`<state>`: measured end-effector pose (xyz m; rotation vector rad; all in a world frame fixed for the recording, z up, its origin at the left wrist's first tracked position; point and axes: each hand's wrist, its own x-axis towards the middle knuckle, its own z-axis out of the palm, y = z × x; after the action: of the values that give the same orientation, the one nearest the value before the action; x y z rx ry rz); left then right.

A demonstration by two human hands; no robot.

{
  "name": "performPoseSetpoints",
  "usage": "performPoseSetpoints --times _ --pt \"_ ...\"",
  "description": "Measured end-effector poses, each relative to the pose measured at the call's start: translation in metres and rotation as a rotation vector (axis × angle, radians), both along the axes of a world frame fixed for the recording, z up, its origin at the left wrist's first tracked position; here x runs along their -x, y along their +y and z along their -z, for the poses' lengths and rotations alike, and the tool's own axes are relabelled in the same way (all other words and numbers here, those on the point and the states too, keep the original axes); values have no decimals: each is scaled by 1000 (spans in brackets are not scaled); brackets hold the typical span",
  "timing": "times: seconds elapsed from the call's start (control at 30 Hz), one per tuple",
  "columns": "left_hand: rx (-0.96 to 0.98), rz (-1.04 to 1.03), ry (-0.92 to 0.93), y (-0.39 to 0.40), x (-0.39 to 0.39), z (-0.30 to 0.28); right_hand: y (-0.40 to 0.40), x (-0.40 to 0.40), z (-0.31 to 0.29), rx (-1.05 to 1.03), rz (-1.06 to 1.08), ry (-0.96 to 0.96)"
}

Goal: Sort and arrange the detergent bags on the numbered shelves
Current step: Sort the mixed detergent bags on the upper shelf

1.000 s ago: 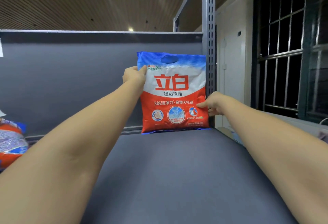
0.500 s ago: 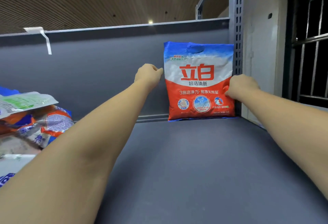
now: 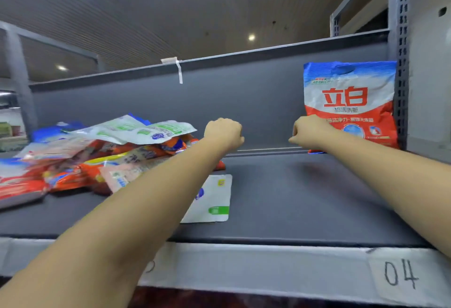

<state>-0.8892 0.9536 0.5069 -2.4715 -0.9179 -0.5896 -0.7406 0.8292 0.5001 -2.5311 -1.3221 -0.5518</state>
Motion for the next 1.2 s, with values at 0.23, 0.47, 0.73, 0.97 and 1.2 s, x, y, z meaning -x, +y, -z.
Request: performPoseSetpoints --times 0.23,0.47,0.73,0.97,1.2 --pt "-120 -84 -19 45 147 -12 71 142 7 -44 -230 221" --pt "42 -55 -76 94 235 -10 118 206 6 -77 -211 241" --pt "-104 -25 -96 121 251 1 151 214 -1 -139 -145 37" --pt "-131 -76 -155 135 240 -3 174 204 -6 -146 -156 -17" --pt "-112 -35 -192 131 238 2 167 169 0 9 -210 206"
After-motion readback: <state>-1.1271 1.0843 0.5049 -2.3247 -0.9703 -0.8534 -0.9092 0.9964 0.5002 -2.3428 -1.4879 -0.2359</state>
